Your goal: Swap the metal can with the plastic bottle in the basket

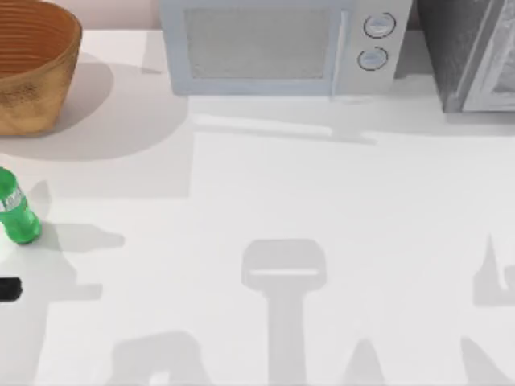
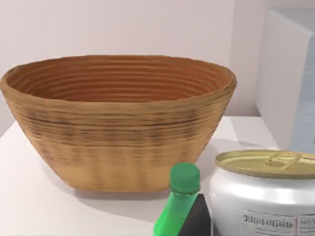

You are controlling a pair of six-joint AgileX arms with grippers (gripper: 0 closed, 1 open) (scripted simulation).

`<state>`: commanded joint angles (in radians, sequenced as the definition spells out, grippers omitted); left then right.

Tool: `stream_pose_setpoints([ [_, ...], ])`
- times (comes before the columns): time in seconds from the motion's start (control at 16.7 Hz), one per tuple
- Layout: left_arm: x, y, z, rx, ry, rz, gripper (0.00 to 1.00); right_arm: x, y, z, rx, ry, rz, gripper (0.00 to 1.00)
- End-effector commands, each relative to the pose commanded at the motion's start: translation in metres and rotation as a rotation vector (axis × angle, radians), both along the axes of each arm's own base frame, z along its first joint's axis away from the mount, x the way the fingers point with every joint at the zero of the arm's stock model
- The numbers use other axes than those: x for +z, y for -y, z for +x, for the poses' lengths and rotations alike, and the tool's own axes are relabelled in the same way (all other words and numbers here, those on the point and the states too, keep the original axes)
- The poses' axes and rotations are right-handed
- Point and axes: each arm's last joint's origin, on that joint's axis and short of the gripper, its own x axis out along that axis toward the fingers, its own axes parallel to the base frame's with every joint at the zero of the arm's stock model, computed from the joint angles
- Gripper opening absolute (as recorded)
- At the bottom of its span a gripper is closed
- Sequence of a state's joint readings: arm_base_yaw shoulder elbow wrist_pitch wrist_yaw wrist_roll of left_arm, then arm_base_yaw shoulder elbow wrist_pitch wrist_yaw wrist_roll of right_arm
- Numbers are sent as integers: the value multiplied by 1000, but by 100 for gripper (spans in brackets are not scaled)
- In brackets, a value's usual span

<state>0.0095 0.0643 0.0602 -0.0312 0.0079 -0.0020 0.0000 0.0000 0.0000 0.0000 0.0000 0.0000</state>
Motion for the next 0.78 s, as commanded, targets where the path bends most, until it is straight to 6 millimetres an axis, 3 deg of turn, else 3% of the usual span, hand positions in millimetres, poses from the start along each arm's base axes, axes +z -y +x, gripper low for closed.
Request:
stream_pose_setpoints([
  [0.18, -12, 1, -1, -2, 35, 3, 0, 0, 0, 0, 0, 0, 0, 100],
  [0.78, -15, 1, 4, -17, -27, 2, 0, 0, 0, 0, 0, 0, 0, 100],
])
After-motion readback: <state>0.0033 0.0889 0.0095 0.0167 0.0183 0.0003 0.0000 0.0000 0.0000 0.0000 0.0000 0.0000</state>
